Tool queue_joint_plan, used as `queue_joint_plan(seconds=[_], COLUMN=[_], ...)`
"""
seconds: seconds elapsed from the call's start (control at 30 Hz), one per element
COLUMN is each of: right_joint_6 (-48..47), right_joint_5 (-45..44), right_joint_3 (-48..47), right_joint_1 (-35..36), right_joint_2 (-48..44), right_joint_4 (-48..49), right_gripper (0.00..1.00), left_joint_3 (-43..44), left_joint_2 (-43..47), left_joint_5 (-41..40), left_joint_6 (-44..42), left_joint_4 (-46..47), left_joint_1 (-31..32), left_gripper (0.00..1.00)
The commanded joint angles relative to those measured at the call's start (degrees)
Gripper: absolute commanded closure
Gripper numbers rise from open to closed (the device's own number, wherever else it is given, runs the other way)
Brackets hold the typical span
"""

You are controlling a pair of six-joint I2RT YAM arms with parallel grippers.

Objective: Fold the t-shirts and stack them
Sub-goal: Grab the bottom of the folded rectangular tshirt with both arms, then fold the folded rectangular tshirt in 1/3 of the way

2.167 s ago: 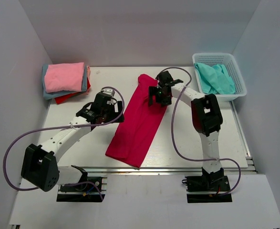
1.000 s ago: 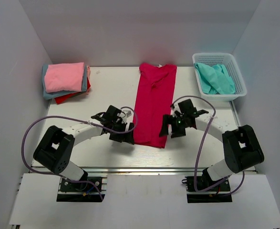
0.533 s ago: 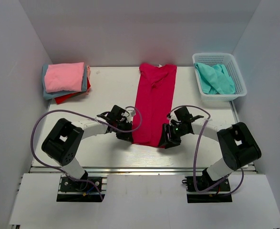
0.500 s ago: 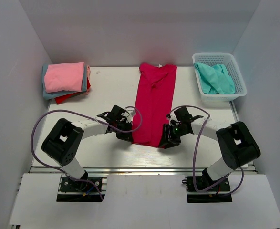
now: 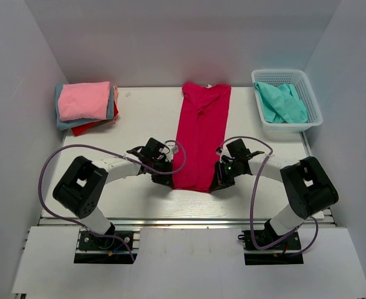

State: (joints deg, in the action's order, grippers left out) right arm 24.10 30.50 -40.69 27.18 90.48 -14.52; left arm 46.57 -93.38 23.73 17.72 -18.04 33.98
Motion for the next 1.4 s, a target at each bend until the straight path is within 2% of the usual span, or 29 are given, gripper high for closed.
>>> queue_joint_plan(seconds=[0.0,0.07,0.17,0.3,0.37,0.5,0.53,0.6,0.67,0.87,1.1,1.2,1.37], right_joint_6=[-5.1,-6.9,-7.8,-8.4,-7.1,-3.6,-3.3,-2.9,-3.4,-2.6,-3.3,-4.1,-4.7], right_joint_5=[4.2,6.1,4.1,0.2,-2.7,-11.4,-12.3,-15.1,-16.7,-21.7,-23.9,-24.1,-23.4], right_joint_3=[1.0,2.0,2.3,-0.7,-3.8,-8.4,-9.1,-12.4,-16.7,-26.3,-36.2,-40.7,-46.4], right_joint_1=[1.4,2.2,2.7,2.3,2.1,0.7,0.4,-0.8,-1.6,-4.3,-7.0,-7.9,-9.5], right_joint_2=[-4.7,-8.1,-12.0,-11.5,-10.8,-8.5,-7.4,-5.8,-3.2,1.6,7.5,11.1,16.1], right_joint_4=[-1.5,-3.1,-4.9,-3.4,-2.1,0.1,0.4,0.6,0.8,1.2,0.9,-0.1,-0.5], right_gripper=[1.0,1.0,1.0,1.0,1.0,1.0,1.0,1.0,1.0,1.0,1.0,1.0,1.0], left_joint_3=[0.9,0.9,1.5,5.2,8.8,16.6,20.3,25.6,28.2,43.5,65.1,68.1,68.7], left_joint_2=[5.1,7.3,8.4,9.1,6.7,2.4,1.5,-1.4,-3.1,-14.1,-26.8,-30.5,-32.4], left_joint_5=[0.5,0.5,2.4,2.4,2.4,-4.3,-10.6,-17.3,-18.5,-24.7,-25.4,-21.8,-18.2], left_joint_6=[-1.1,-0.5,-0.5,-1.1,-1.6,-2.2,-1.1,-1.1,-2.7,-7.2,-10.8,-12.0,-14.5], left_joint_4=[-4.4,-6.9,-9.5,-8.9,-8.9,-8.9,-9.5,-10.2,-9.4,-11.3,-14.7,-12.7,-7.1], left_joint_1=[0.7,0.7,0.7,0.1,-0.4,-0.4,-0.4,-0.4,-0.9,-1.5,-3.7,-5.8,-6.9], left_gripper=[1.0,1.0,1.0,1.0,1.0,1.0,1.0,1.0,1.0,1.0,1.0,1.0,0.93])
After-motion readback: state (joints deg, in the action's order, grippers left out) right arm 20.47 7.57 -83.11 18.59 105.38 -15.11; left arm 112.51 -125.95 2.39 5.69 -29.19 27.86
